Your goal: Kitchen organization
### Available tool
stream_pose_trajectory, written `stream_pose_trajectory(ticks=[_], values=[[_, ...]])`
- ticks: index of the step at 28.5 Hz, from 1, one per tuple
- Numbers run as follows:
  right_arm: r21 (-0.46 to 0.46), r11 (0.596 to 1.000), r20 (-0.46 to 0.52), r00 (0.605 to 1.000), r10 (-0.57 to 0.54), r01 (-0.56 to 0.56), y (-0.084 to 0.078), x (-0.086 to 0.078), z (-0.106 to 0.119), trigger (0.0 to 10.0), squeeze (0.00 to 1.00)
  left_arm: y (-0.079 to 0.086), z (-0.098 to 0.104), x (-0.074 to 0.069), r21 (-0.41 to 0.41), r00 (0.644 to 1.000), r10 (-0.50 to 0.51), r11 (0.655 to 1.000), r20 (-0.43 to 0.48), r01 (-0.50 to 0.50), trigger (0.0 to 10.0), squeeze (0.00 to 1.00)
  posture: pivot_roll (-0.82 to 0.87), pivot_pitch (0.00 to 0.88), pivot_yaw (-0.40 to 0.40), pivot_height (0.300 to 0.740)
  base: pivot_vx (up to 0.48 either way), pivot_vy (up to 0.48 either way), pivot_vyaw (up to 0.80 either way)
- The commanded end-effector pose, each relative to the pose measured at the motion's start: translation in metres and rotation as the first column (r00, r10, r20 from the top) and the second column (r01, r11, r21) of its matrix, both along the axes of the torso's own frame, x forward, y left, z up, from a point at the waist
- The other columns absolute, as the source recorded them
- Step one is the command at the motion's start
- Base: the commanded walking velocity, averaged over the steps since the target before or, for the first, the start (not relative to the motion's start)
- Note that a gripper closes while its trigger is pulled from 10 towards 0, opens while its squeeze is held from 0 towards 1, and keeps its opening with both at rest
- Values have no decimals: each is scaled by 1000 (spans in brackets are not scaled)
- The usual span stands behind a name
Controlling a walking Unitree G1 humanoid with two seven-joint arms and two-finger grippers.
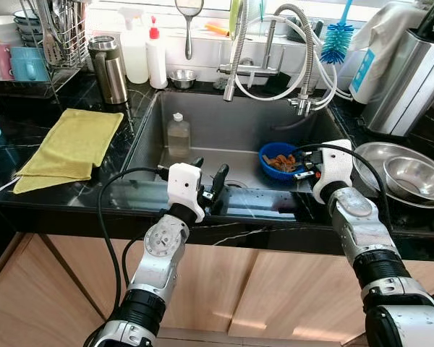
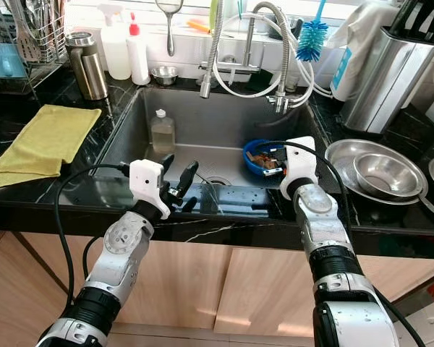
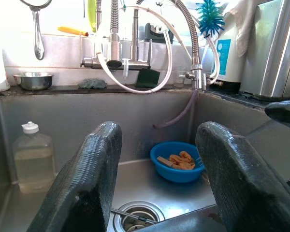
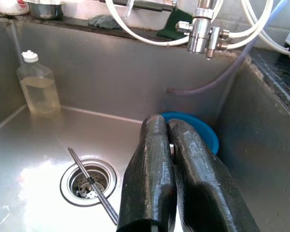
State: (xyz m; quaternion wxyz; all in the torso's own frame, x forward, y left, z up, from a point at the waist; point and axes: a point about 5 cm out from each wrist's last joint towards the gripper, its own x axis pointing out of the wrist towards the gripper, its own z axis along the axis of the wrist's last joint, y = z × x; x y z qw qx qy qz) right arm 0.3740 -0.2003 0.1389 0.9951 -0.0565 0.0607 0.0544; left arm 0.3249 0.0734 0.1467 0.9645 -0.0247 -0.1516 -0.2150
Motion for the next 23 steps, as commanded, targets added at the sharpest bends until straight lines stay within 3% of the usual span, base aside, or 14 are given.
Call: stream_pose_trajectory(ticks=[1, 8, 23], values=[[11, 999, 14, 999, -32, 32, -4, 3, 4, 10000, 0, -3, 0, 2, 15, 1000, -13, 1000, -1, 13, 10000, 0, 124, 0, -80, 740, 0, 0, 0], [14, 999, 65, 997, -33, 33, -2, 6, 13, 10000, 0, -4, 1, 2, 15, 1000, -22, 1000, 1, 22, 10000, 0, 120, 0, -72, 740, 0, 0, 0], [-4, 998, 64, 996, -57, 57, -1, 6, 7, 10000, 0, -6, 1, 2, 24, 999, -38, 999, 5, 37, 10000, 0, 134, 0, -75, 740, 0, 0, 0]])
